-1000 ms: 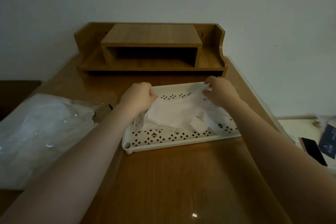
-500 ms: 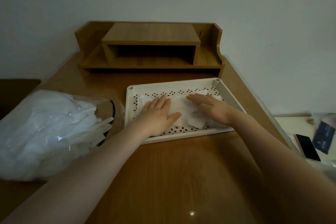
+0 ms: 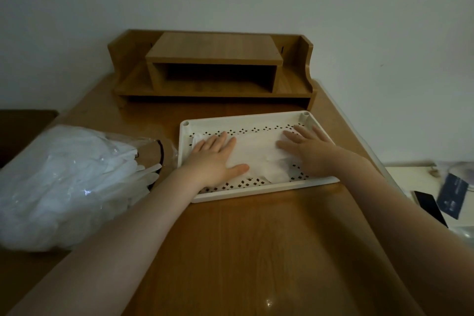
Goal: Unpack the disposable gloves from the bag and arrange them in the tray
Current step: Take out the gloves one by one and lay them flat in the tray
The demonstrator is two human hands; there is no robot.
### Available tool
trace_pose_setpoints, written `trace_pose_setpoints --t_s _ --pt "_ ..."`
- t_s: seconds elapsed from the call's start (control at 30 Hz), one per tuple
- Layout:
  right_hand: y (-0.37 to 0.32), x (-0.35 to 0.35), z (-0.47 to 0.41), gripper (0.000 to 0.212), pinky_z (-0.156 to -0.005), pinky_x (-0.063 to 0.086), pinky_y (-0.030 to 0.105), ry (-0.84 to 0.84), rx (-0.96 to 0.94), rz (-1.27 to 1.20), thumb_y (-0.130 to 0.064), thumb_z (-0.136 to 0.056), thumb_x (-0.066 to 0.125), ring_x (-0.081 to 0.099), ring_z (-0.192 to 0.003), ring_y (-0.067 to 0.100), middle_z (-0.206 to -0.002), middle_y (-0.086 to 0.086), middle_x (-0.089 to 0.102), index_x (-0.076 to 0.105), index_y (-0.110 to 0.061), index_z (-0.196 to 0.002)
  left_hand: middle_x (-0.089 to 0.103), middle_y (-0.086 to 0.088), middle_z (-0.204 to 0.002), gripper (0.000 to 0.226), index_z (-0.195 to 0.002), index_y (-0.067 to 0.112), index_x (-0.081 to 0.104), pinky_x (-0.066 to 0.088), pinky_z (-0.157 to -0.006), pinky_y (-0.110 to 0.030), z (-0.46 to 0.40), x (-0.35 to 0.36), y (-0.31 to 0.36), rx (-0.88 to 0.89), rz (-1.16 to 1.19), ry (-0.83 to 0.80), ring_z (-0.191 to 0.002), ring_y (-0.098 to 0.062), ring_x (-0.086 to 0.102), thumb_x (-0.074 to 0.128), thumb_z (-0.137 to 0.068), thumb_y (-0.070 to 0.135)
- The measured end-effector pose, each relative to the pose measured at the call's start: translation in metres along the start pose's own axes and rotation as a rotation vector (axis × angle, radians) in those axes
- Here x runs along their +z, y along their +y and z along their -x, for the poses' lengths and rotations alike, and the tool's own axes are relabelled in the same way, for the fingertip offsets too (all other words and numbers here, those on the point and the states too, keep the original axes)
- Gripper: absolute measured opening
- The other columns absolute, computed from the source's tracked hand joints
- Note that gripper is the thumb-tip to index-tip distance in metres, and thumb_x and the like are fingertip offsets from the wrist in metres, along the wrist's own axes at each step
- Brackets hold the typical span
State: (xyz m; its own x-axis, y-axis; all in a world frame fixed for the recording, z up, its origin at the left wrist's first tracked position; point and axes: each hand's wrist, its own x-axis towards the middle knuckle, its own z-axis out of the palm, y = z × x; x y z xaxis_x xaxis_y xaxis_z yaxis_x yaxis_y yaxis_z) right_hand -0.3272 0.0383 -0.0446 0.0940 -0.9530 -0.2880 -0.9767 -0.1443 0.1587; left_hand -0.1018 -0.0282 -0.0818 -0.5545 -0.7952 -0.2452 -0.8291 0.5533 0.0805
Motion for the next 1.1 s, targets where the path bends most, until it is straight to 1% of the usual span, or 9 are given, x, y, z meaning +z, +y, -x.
trace_pose_setpoints --t_s 0.2,0.37,0.53,0.63,0.73,0.8,0.87,0.97,1.1 --pt "-0.043 -0.014 -0.009 0.056 -0.117 0.000 0.039 0.291 -0.030 -0.423 -0.047 -0.099 0.031 0.000 -0.147 0.017 -0.160 0.000 0.005 0.018 -0.028 -0.151 -0.023 0.001 -0.156 0.103 -0.149 0.027 -0.016 -0.007 -0.117 -0.038 -0.002 -0.003 -0.011 0.033 -0.042 -0.010 -0.145 -0.018 -0.016 0.028 -0.075 0.083" --pt "-0.057 0.007 -0.028 0.065 -0.116 -0.009 0.038 -0.013 -0.151 -0.336 -0.052 -0.098 0.029 -0.011 -0.146 0.016 -0.160 -0.004 -0.011 -0.001 -0.032 -0.151 -0.024 0.003 -0.156 0.114 -0.149 0.027 -0.016 -0.007 -0.117 -0.039 -0.003 -0.003 -0.016 0.042 -0.033 -0.026 -0.144 -0.016 -0.017 0.030 -0.066 0.089" --pt "-0.026 0.015 -0.021 0.072 -0.115 -0.010 0.046 -0.077 0.090 -0.276 -0.067 -0.091 0.020 -0.016 -0.145 0.020 -0.158 -0.004 -0.018 -0.008 -0.036 -0.150 -0.023 0.002 -0.156 0.119 -0.150 0.022 -0.015 -0.006 -0.118 -0.039 -0.002 -0.002 -0.018 0.019 0.009 -0.016 -0.144 -0.017 -0.016 0.032 -0.065 0.091" --pt "-0.036 0.004 -0.015 0.054 -0.114 -0.005 0.056 0.000 0.156 -0.200 -0.049 -0.099 0.023 -0.009 -0.146 0.029 -0.160 0.003 -0.004 0.008 -0.036 -0.150 -0.023 0.001 -0.156 0.100 -0.151 0.020 -0.008 -0.006 -0.116 -0.039 0.009 -0.016 -0.009 0.030 0.071 0.034 -0.144 -0.018 -0.017 0.028 -0.079 0.080" --pt "-0.073 -0.021 -0.009 0.046 -0.115 0.015 0.044 0.398 0.127 -0.525 -0.041 -0.102 0.024 0.019 -0.143 0.024 -0.154 0.006 0.028 0.042 -0.024 -0.140 -0.013 0.008 -0.158 0.062 -0.151 0.026 0.006 0.005 -0.116 -0.037 0.037 -0.047 0.001 0.137 0.266 0.248 -0.145 -0.014 -0.008 0.032 -0.099 0.046" --pt "-0.104 -0.038 -0.006 0.034 -0.089 0.039 0.020 0.690 0.047 -0.683 -0.028 -0.102 0.035 0.051 -0.115 0.018 -0.128 0.006 0.055 0.061 -0.014 -0.119 0.014 0.008 -0.158 0.049 -0.149 0.027 0.021 0.020 -0.110 -0.029 0.062 -0.067 -0.006 0.185 0.419 0.436 -0.143 -0.011 0.017 0.033 -0.102 0.031" --pt "-0.133 -0.050 -0.002 0.025 -0.067 0.037 0.012 0.842 0.005 -0.814 -0.019 -0.100 0.041 0.054 -0.086 0.013 -0.100 0.003 0.062 0.065 -0.011 -0.099 0.046 0.008 -0.139 0.040 -0.142 0.024 0.038 0.035 -0.098 -0.019 0.085 -0.078 -0.020 0.169 0.587 0.615 -0.121 -0.004 0.048 0.032 -0.103 0.024" --pt "-0.171 -0.060 0.001 0.022 -0.063 0.045 0.027 0.842 -0.065 -1.047 -0.018 -0.098 0.046 0.058 -0.074 0.021 -0.082 0.006 0.064 0.063 -0.010 -0.085 0.062 0.015 -0.104 0.030 -0.125 0.023 0.054 0.044 -0.073 -0.009 0.108 -0.080 -0.044 0.120 0.724 0.748 -0.083 0.006 0.059 0.034 -0.102 0.021" --pt "-0.206 -0.057 -0.007 0.016 -0.072 0.051 0.033 0.535 -0.360 -0.861 -0.012 -0.093 0.056 0.063 -0.076 0.022 -0.086 0.009 0.070 0.070 -0.004 -0.093 0.065 0.013 -0.094 0.026 -0.106 0.028 0.060 0.047 -0.071 -0.012 0.116 -0.070 -0.069 0.113 0.758 0.631 -0.081 0.003 0.061 0.037 -0.101 0.017"
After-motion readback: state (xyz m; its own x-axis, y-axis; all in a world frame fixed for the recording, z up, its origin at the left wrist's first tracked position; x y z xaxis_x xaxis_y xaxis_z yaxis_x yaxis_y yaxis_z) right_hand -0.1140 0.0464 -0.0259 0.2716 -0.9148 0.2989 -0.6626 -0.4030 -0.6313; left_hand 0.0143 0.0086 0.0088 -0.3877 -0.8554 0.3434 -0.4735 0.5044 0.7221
